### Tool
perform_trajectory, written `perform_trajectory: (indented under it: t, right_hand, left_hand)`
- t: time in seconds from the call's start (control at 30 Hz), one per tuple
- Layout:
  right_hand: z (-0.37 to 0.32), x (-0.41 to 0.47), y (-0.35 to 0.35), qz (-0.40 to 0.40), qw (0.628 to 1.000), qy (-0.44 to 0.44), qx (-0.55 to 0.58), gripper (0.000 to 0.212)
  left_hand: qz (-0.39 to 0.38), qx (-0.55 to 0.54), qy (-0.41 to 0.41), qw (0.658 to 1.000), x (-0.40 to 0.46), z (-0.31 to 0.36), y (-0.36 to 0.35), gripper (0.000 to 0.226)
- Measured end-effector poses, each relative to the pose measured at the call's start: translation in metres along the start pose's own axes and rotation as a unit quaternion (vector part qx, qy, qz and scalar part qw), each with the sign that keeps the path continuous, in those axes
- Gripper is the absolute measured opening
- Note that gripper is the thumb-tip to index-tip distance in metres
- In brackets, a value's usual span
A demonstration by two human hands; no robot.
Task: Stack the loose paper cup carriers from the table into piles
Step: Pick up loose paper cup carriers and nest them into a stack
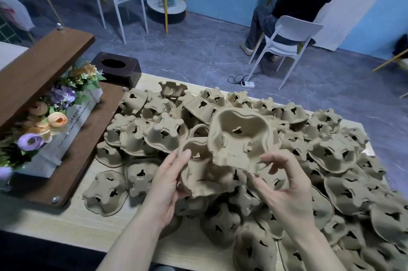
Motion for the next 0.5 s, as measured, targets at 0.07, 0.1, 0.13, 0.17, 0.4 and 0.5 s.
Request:
perform_trajectory:
  t: [0.07,0.1,0.13,0.17,0.4,0.5]
  right_hand:
    - [-0.001,-0.003,-0.004,-0.008,1.0,-0.003,0.013,0.043]
    - [-0.001,-0.004,-0.007,-0.012,1.0,-0.008,0.019,0.043]
    - [-0.002,-0.005,-0.01,-0.018,0.999,-0.012,0.023,0.04]
    - [-0.004,-0.007,-0.013,-0.026,0.999,-0.014,0.026,0.035]
    - [-0.01,-0.021,-0.045,-0.118,0.992,-0.035,0.025,0.032]
    - [-0.014,-0.026,-0.058,-0.149,0.988,-0.031,0.024,0.034]
  left_hand:
    - [-0.002,-0.014,0.006,1.0,0.0,0.0,0.001,0.023]
    - [-0.002,-0.02,0.007,1.0,-0.001,0.0,0.001,0.024]
    - [0.0,-0.027,0.005,1.0,-0.001,0.001,0.002,0.026]
    - [0.002,-0.034,0.003,0.999,-0.002,0.002,0.002,0.029]
    - [0.039,-0.041,-0.025,0.998,-0.007,0.009,0.024,0.036]
    - [0.057,-0.04,-0.035,0.997,-0.01,0.012,0.038,0.027]
Point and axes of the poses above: each hand's wrist, its own x-axis towards the middle knuckle, its own y-axis out of the back of the hand, z = x × y, the point moved 5 cm from there along x, towards the middle knuckle, and after that the axes turned 12 degrees about -y, right-handed, at the moved point
